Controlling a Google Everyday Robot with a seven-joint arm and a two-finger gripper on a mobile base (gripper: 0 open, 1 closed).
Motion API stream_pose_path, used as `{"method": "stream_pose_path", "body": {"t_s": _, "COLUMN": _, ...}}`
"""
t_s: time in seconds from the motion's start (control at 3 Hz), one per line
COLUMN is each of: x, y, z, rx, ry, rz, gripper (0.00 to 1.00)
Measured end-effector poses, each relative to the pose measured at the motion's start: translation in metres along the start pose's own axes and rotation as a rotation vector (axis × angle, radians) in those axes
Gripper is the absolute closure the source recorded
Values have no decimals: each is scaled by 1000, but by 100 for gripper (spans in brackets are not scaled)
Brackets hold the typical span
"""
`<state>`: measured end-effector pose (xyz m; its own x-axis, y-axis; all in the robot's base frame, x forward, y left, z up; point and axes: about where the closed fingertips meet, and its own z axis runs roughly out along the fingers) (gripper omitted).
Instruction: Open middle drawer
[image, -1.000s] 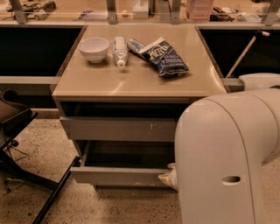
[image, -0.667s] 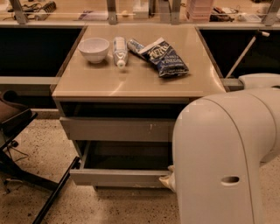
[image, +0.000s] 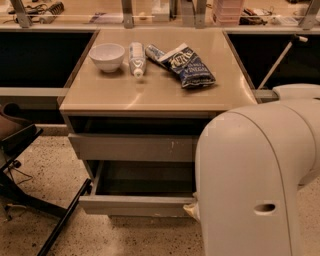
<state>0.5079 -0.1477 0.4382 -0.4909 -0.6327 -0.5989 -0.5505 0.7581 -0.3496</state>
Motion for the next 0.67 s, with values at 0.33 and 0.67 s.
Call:
{"method": "stream_pose_path", "body": {"t_s": 0.33, "x": -2, "y": 0, "z": -2, "rx": 0, "ry": 0, "rz": 0, "gripper": 100}}
{"method": "stream_pose_path", "body": {"t_s": 0.67, "x": -2, "y": 0, "z": -2, "rx": 0, "ry": 0, "rz": 0, "gripper": 81}}
